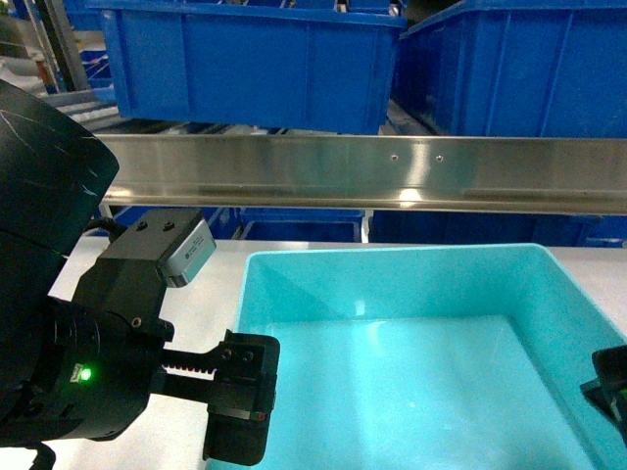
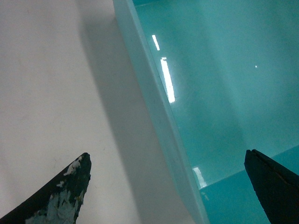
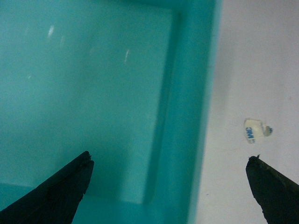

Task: Organize blue bins on left shelf correctly

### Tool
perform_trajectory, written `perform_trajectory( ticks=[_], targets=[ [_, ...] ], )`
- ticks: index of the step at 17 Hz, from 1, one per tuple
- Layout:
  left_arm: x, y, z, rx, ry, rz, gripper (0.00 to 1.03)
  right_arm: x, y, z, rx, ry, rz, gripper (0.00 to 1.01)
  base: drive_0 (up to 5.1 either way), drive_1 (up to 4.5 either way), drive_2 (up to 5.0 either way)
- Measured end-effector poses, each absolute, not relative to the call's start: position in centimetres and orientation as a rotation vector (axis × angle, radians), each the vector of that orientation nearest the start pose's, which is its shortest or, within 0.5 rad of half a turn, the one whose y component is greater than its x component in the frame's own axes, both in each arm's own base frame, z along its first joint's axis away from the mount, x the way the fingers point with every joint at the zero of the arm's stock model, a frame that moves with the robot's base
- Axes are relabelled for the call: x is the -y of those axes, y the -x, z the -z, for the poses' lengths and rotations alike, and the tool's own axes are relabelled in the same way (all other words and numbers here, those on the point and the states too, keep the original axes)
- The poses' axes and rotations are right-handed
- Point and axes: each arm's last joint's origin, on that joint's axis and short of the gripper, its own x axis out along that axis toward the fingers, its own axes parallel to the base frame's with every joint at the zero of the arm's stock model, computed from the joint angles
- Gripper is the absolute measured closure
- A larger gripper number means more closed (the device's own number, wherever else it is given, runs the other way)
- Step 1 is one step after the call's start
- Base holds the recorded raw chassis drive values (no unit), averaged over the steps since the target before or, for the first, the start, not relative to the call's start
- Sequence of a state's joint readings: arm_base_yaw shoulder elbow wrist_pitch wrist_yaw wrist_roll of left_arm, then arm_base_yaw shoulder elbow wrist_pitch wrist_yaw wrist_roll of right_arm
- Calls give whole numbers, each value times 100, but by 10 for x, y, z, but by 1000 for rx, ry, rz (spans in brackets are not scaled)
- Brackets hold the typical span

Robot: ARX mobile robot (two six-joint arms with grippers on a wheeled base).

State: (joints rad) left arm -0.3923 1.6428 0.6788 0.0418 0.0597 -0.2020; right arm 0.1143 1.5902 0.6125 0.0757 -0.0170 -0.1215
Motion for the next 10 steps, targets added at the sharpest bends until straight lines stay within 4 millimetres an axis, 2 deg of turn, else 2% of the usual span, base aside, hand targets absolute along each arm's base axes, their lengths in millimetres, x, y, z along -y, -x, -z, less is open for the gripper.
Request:
perform_trajectory(
  ticks=[3,10],
  targets=[
    [112,-263,-123,-954,29,327,5,-38,-265,-121,-893,163,-208,3,0,0,0],
    [116,-261,-120,-966,15,334,5,-35,-260,-111,-912,160,-201,3,0,0,0]
  ],
)
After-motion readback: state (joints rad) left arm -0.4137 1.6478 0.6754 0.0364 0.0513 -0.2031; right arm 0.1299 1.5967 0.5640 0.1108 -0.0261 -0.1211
